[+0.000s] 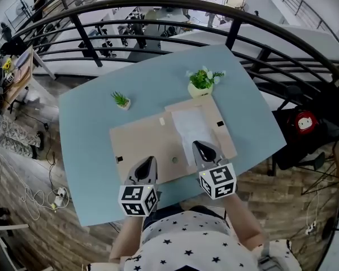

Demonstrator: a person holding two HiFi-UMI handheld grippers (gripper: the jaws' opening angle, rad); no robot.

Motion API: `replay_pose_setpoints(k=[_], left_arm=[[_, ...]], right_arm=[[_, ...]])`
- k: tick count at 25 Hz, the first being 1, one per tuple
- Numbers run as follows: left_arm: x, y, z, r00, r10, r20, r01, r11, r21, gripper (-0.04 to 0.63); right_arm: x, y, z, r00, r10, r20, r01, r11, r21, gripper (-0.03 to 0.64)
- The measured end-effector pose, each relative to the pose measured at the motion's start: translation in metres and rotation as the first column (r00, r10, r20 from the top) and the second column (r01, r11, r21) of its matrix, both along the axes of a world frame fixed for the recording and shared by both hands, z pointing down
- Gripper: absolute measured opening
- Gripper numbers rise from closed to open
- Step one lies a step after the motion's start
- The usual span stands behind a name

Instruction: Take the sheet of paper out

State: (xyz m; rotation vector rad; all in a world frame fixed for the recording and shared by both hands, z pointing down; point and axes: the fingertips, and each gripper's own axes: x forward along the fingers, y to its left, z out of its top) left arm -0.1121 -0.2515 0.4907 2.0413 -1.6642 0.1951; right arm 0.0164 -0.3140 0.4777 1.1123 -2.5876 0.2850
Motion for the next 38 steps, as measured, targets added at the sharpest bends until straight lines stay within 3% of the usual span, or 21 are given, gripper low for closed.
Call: replay_pose_setpoints(k=[17, 29, 38], left_arm=[[-0.015, -0.032, 0.027, 1.000, 0.003, -0.017, -0.004, 0.997, -0.073, 0.002], [-0.019, -0.044, 0.041, 1.000, 0.002, -0.029, -0.005, 0.995, -0.102, 0.002], [-0.022, -0.052, 0.050, 0.999, -0.006, -0.036, 0.002, 0.992, -0.125, 0.002]], right_arm=[[-0.028, -0.042, 0.064, 0.993, -0.044, -0.114, 0.027, 0.990, -0.141, 0.006], [-0.036, -0.053, 0.119, 0.969, -0.101, -0.226, 0.036, 0.961, -0.275, 0.065], [-0.045, -0.059, 0.152, 0.938, -0.172, -0.302, 0.040, 0.916, -0.398, 0.109]])
